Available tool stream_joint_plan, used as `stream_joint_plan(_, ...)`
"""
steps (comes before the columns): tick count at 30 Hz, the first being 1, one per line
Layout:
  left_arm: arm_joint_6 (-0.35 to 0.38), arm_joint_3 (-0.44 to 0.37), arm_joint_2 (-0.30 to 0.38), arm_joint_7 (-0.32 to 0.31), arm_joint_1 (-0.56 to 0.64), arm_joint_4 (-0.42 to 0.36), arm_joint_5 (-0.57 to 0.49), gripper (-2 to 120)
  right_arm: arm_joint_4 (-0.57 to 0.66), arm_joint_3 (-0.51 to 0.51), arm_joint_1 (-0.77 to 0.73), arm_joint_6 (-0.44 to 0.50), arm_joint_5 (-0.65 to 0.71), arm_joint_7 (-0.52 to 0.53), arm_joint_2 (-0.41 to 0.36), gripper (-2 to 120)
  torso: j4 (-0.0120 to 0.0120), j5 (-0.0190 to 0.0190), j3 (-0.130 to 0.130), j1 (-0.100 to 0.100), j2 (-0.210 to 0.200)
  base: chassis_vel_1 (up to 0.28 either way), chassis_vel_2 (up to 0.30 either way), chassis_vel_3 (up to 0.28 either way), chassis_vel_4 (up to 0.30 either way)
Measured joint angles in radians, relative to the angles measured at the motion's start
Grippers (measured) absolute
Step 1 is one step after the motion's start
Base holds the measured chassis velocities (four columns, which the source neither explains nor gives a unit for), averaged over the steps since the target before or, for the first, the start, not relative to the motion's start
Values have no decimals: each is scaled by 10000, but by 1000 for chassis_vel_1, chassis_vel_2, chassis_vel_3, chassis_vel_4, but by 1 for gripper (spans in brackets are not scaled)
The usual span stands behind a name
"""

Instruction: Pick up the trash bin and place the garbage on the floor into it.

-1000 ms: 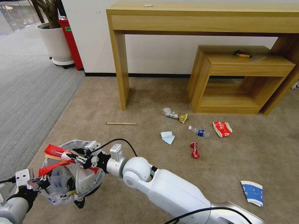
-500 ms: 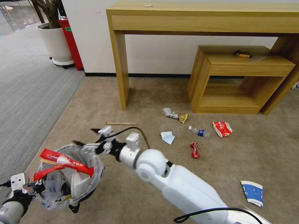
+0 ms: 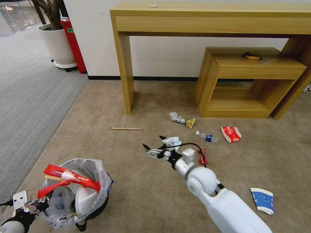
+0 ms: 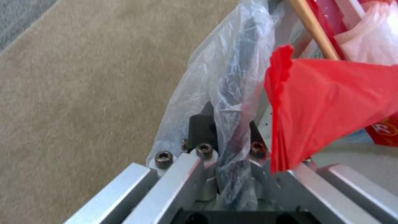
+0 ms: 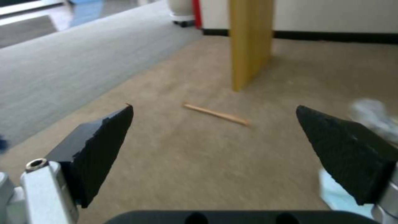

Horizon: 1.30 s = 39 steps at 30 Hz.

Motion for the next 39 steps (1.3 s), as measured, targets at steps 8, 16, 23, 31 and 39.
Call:
stream_joint_plan(8,0,7,25,60,209,-84,41,0,511,1639,-2013,502,-713,-578,215,100,-5,-2,-1,-1,0,0,0,0,0)
stream_joint_plan(16,1,196,28,127,196,-142,268,0,1028,2507,-3151,975,-1638,-677,724,100,-2,-3,-1,-1,1,0,0,0,0)
stream_joint_plan(23,5,289,70,201,249,-154,464,0,1082,3088,-3555,1261,-1980,-1009,778,100,-2,-3,0,0,1,0,0,0,0)
stream_joint_plan(31,5,260,64,259,430,-259,521,0,982,3413,-3592,1433,-1882,-1109,657,100,-3,-5,0,0,1,-47,-39,34,40)
stream_joint_plan(39,7,223,-10,295,500,-308,557,0,940,3478,-3665,1535,-1813,-1121,594,100,-3,-2,0,0,1,-189,-174,198,179)
